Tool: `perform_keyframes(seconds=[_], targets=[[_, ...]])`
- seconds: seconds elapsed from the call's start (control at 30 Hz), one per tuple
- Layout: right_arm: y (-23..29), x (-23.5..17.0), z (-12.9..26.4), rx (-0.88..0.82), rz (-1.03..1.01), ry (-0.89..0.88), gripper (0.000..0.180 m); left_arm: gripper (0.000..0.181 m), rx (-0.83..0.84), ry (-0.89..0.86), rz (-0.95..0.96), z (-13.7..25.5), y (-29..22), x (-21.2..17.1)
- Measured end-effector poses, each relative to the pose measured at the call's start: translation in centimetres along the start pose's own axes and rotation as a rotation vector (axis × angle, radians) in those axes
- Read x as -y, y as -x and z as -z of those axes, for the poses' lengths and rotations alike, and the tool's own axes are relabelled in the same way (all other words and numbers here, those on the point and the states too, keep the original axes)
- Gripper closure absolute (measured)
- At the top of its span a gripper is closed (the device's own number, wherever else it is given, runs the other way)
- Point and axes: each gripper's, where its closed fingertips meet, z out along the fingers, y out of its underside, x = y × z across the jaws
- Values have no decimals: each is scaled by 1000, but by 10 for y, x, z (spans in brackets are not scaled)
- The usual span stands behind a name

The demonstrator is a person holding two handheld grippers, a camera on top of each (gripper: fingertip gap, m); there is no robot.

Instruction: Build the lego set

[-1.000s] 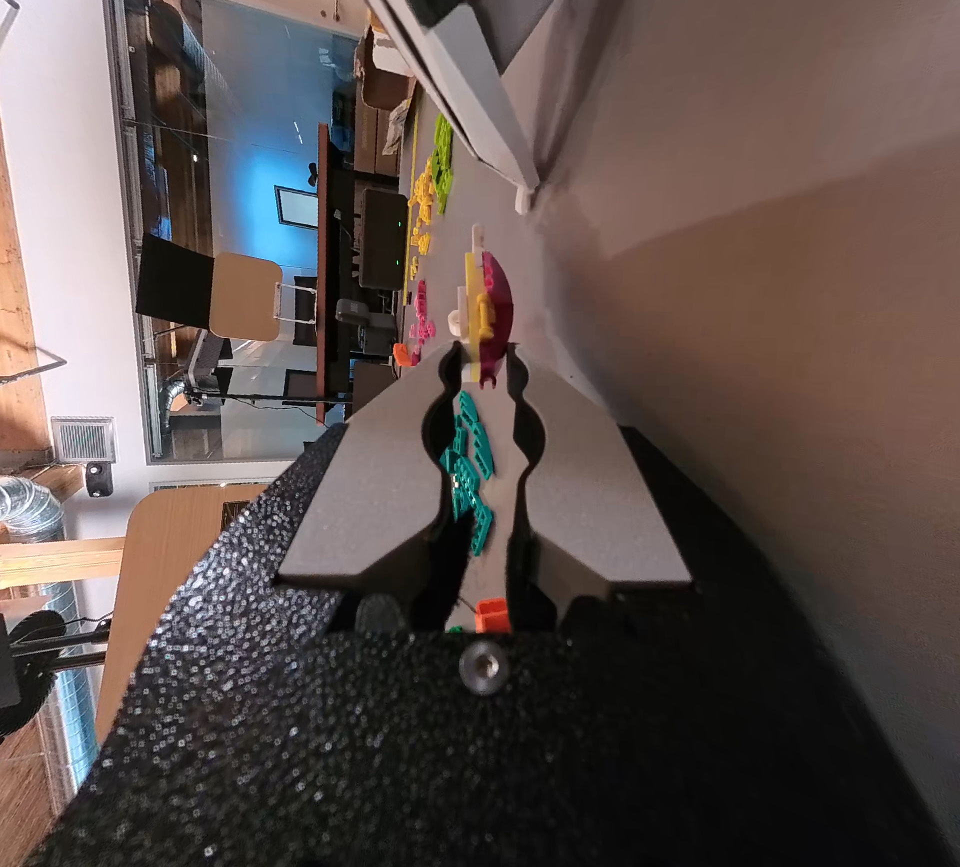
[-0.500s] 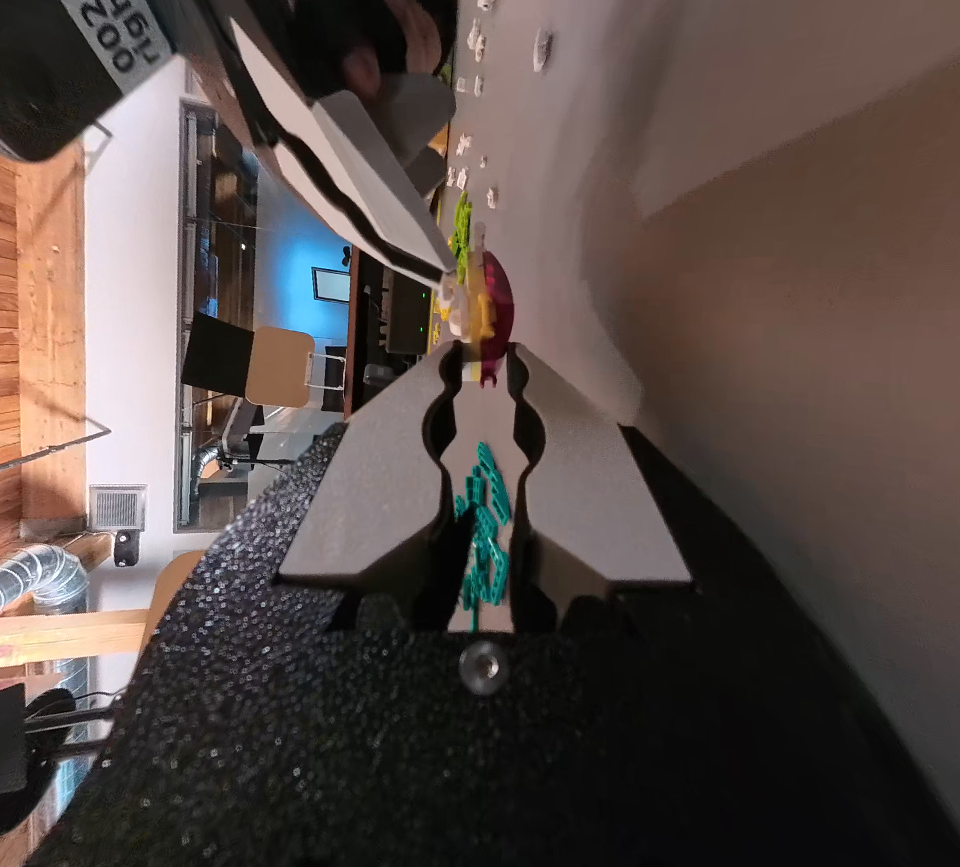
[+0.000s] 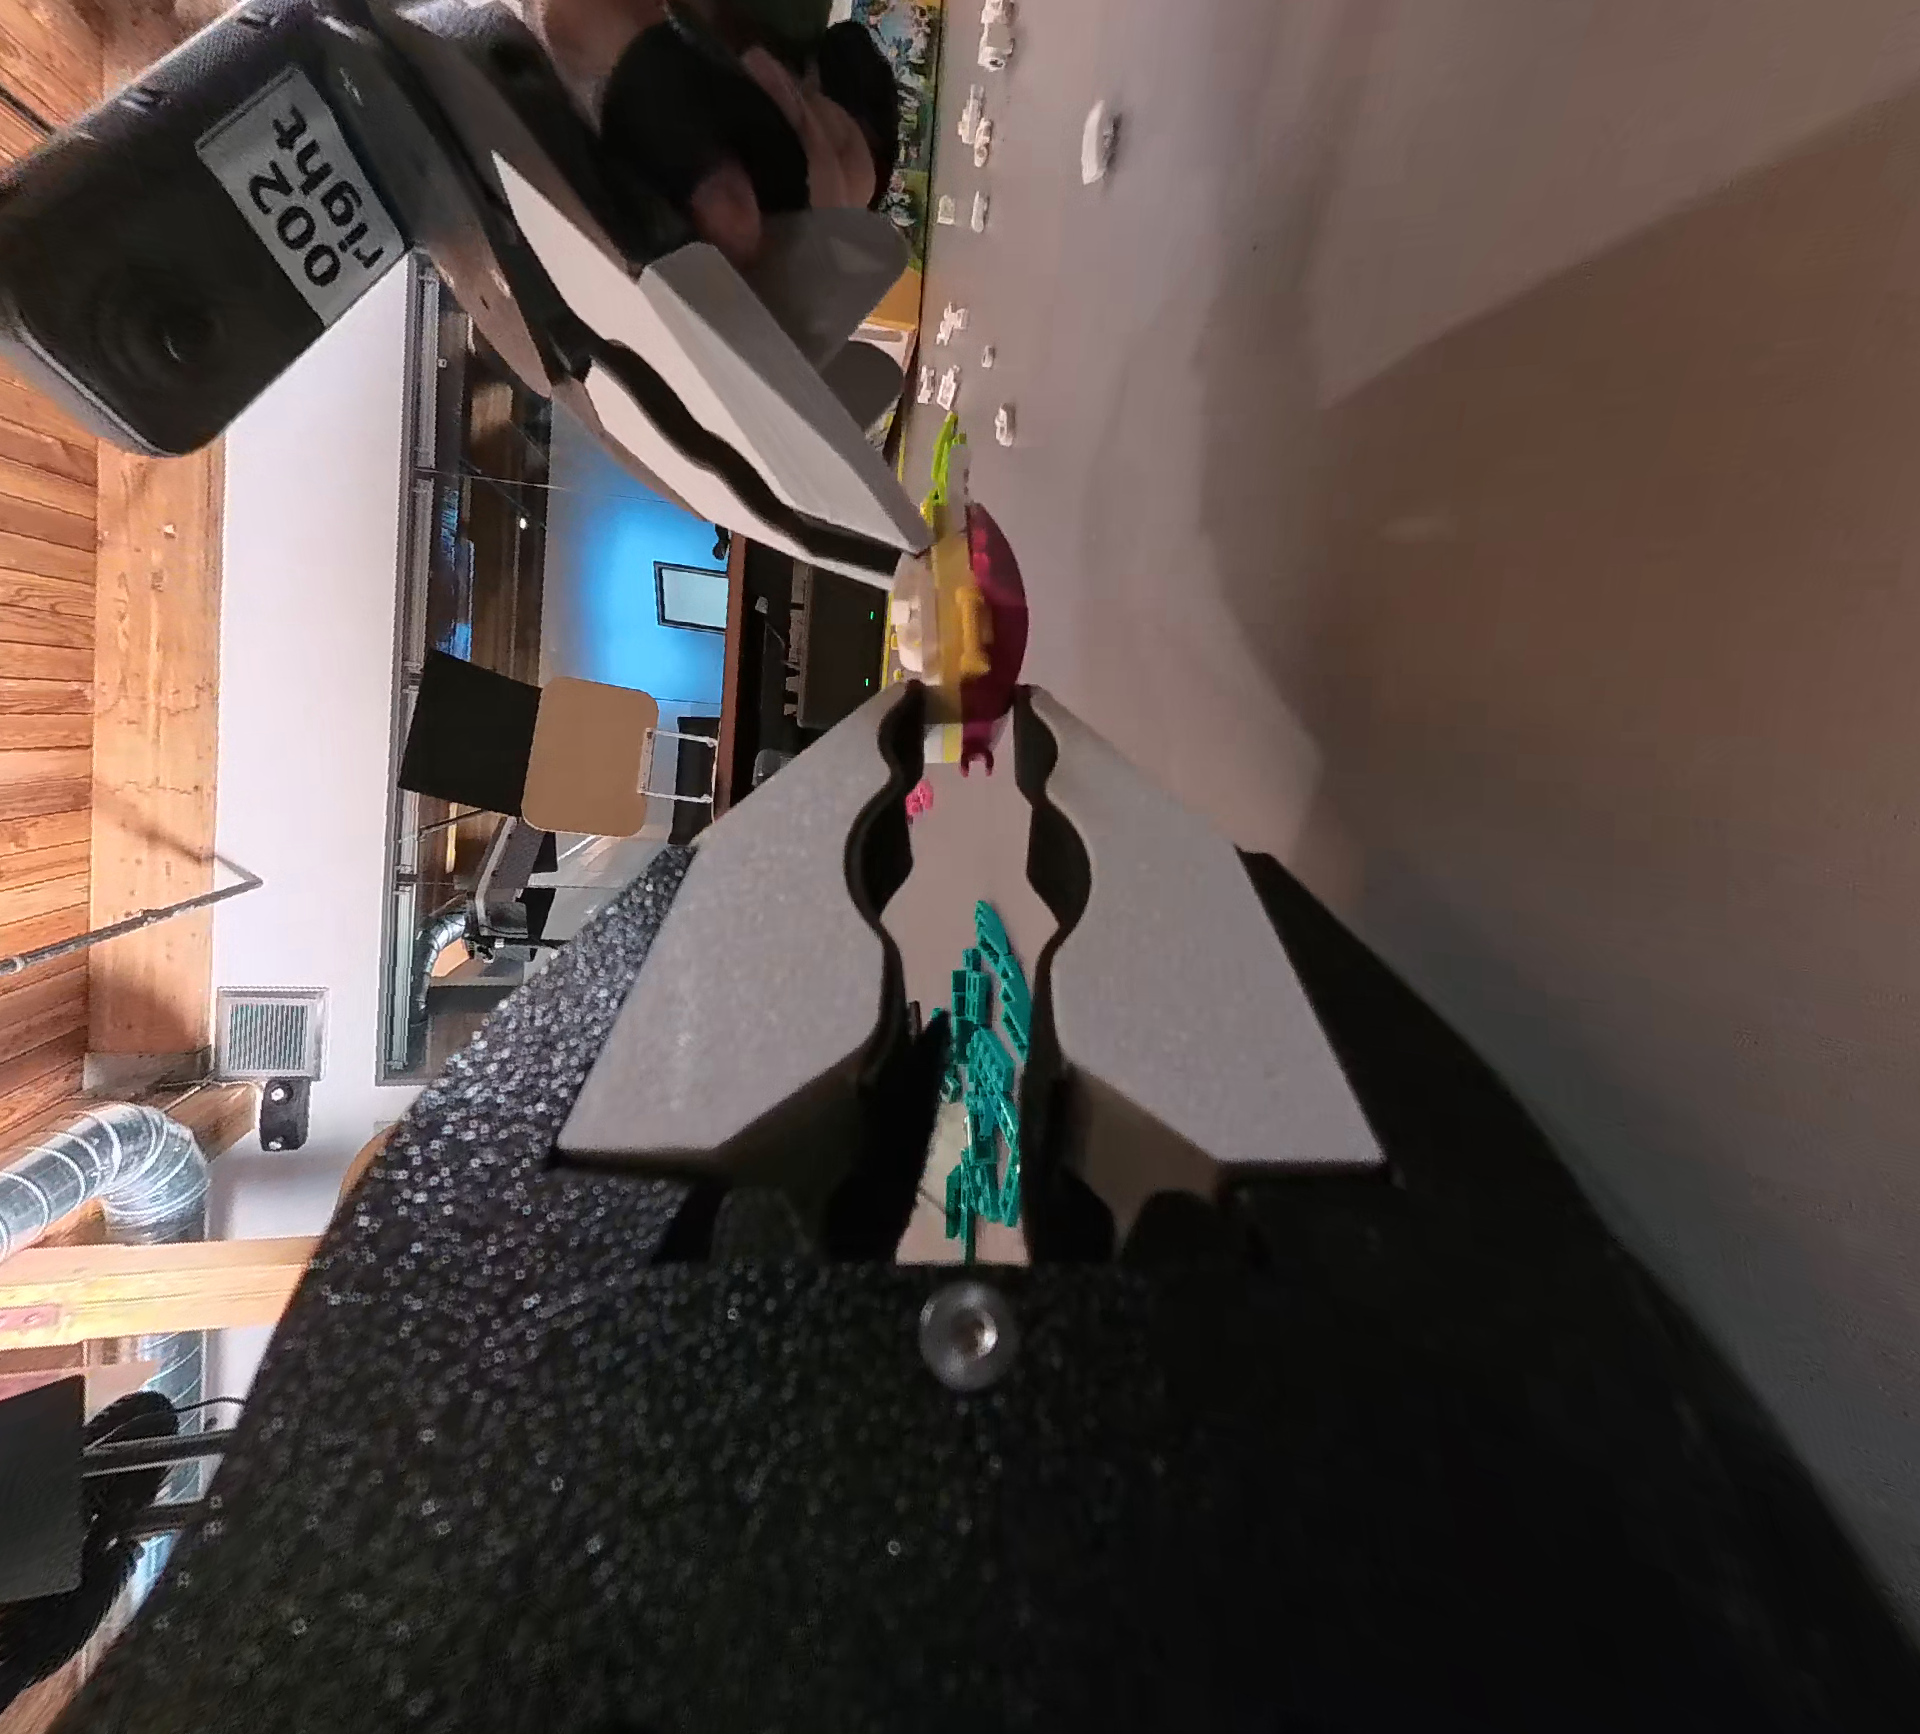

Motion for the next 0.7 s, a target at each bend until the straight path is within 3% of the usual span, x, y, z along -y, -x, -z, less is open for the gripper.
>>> perform_keyframes(seconds=[0.27, 0.37, 0.43, 0.57, 0.7], targets=[[-1, 2, 1, -22, 3, 2, 172, 166, -3, 0, 1, -1, 0, -1], [-4, 6, 5, -91, 23, -9, 159, 166, 6, 18, 17, -1, 2, -5], [-11, 9, 7, -235, 114, -1, 148, 166, 3, 28, 32, -1, 2, -7], [-23, 16, 9, -706, 564, 125, 133, 166, -6, 52, 61, -1, 2, -12], [-15, 12, -3, -878, 766, 263, 122, 166, -2, 69, 84, -1, 3, -14]])
